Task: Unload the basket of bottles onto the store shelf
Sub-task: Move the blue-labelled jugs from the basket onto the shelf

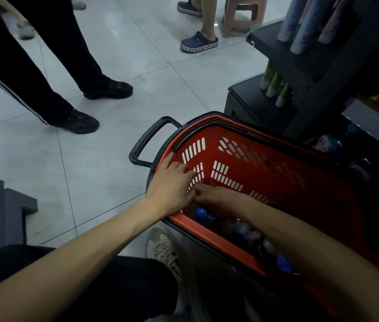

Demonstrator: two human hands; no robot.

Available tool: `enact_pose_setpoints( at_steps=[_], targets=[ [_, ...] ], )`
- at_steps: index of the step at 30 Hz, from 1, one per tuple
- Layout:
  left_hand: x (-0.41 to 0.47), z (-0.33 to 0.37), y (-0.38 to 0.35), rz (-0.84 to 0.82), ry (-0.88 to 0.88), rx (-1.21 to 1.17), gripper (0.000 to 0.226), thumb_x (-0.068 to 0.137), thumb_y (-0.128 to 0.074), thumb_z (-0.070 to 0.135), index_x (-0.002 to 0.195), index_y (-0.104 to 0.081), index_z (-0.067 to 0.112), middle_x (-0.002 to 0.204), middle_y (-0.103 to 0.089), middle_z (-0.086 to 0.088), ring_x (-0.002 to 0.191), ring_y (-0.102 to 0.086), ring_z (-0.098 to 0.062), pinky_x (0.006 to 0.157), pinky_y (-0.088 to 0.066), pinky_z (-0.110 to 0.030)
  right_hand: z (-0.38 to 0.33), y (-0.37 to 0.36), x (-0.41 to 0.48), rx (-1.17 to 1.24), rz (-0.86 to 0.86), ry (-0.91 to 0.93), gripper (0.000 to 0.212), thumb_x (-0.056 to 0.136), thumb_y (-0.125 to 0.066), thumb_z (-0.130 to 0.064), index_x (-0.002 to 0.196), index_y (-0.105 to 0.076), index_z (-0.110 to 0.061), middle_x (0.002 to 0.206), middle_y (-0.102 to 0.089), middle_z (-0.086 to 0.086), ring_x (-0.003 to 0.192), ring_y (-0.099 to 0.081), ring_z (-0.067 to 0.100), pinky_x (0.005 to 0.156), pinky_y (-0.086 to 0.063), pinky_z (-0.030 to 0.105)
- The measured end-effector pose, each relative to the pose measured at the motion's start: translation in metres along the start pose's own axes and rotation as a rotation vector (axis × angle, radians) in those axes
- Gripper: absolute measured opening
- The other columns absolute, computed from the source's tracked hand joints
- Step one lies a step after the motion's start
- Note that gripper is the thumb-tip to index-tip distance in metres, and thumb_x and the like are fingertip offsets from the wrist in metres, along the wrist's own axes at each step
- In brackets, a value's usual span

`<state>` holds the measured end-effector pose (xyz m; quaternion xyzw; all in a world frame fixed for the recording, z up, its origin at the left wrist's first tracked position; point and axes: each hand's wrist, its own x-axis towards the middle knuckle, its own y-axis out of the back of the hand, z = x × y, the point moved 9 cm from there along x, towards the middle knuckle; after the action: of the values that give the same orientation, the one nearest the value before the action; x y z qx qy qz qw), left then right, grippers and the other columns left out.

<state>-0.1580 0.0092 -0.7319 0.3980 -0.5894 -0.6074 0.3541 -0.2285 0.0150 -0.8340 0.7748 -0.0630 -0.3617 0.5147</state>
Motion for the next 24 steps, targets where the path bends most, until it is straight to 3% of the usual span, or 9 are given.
enact_pose_setpoints(
  at_steps=[4,6,10,12,15,17,19,21,24],
  targets=[
    [-0.001,0.0,0.0,0.016,-0.003,0.0,0.056,0.093,-0.041,0.055,0.132,-0.068,0.024,0.125,-0.07,-0.002,0.126,-0.059,-0.023,0.129,-0.012,-0.049,0.044,-0.004,-0.018,0.37,0.202,-0.087,0.099,0.078,-0.083,-0.016,0.157,-0.029,-0.038,0.153,-0.039,0.001,0.13,-0.049,0.019,0.11,-0.043,0.037],
    [-0.001,0.0,0.001,0.032,-0.004,0.001,0.063,0.091,-0.031,0.056,0.13,-0.069,0.024,0.122,-0.071,-0.002,0.124,-0.061,-0.023,0.129,-0.011,-0.048,0.065,-0.003,-0.029,0.632,0.341,-0.166,0.095,0.072,-0.089,-0.024,0.15,-0.039,-0.044,0.139,-0.055,-0.008,0.125,-0.056,0.01,0.107,-0.05,0.041],
    [-0.001,0.003,0.005,0.05,-0.004,0.004,0.073,0.089,-0.02,0.058,0.126,-0.071,0.023,0.12,-0.072,-0.002,0.122,-0.062,-0.022,0.129,-0.011,-0.048,0.087,-0.01,-0.048,1.027,0.572,-0.375,0.088,0.064,-0.096,-0.019,0.14,-0.053,-0.032,0.13,-0.065,-0.012,0.118,-0.063,0.008,0.098,-0.056,0.031],
    [0.0,0.003,0.003,0.042,-0.008,0.02,0.069,0.09,-0.023,0.057,0.126,-0.071,0.024,0.119,-0.072,-0.001,0.121,-0.062,-0.021,0.129,-0.012,-0.048,0.077,-0.016,-0.049,1.092,0.606,-0.404,0.081,0.068,-0.093,-0.016,0.139,-0.053,-0.025,0.129,-0.062,-0.011,0.116,-0.058,0.006,0.094,-0.049,0.021],
    [0.0,0.001,-0.001,0.015,-0.006,0.026,0.06,0.091,-0.033,0.055,0.126,-0.071,0.026,0.118,-0.072,0.0,0.12,-0.062,-0.021,0.129,-0.013,-0.048,0.062,-0.026,-0.044,1.13,0.662,-0.431,0.07,0.071,-0.089,-0.022,0.131,-0.055,-0.036,0.123,-0.066,-0.013,0.113,-0.062,0.004,0.098,-0.054,0.036],
    [0.001,0.001,-0.002,0.003,0.002,0.025,0.053,0.093,-0.04,0.054,0.128,-0.07,0.026,0.12,-0.072,0.0,0.122,-0.062,-0.02,0.129,-0.013,-0.048,0.056,-0.031,-0.04,1.073,0.672,-0.478,0.079,0.066,-0.09,-0.032,0.134,-0.049,-0.04,0.123,-0.064,-0.011,0.113,-0.064,0.009,0.095,-0.057,0.044],
    [0.001,0.001,0.0,0.0,0.007,0.019,0.049,0.094,-0.047,0.053,0.129,-0.069,0.026,0.123,-0.071,0.0,0.124,-0.061,-0.02,0.129,-0.013,-0.048,0.053,-0.034,-0.036,1.004,0.663,-0.543,0.105,0.055,-0.096,-0.043,0.143,-0.039,-0.036,0.135,-0.058,-0.003,0.121,-0.06,0.018,0.096,-0.057,0.046],
    [0.0,0.001,0.001,0.001,0.012,0.018,0.049,0.095,-0.049,0.053,0.13,-0.069,0.026,0.123,-0.071,0.0,0.124,-0.061,-0.02,0.129,-0.013,-0.048,0.052,-0.036,-0.032,0.977,0.654,-0.588,0.113,0.052,-0.099,-0.041,0.145,-0.037,-0.027,0.14,-0.052,0.003,0.122,-0.057,0.022,0.093,-0.054,0.04],
    [0.0,0.001,0.002,0.008,0.018,0.014,0.048,0.094,-0.05,0.051,0.128,-0.07,0.024,0.121,-0.071,-0.001,0.123,-0.062,-0.021,0.129,-0.014,-0.049,0.054,-0.035,-0.03,1.004,0.697,-0.618,0.095,0.059,-0.098,-0.03,0.138,-0.044,-0.021,0.131,-0.054,0.0,0.117,-0.056,0.019,0.088,-0.049,0.031]
  ],
)
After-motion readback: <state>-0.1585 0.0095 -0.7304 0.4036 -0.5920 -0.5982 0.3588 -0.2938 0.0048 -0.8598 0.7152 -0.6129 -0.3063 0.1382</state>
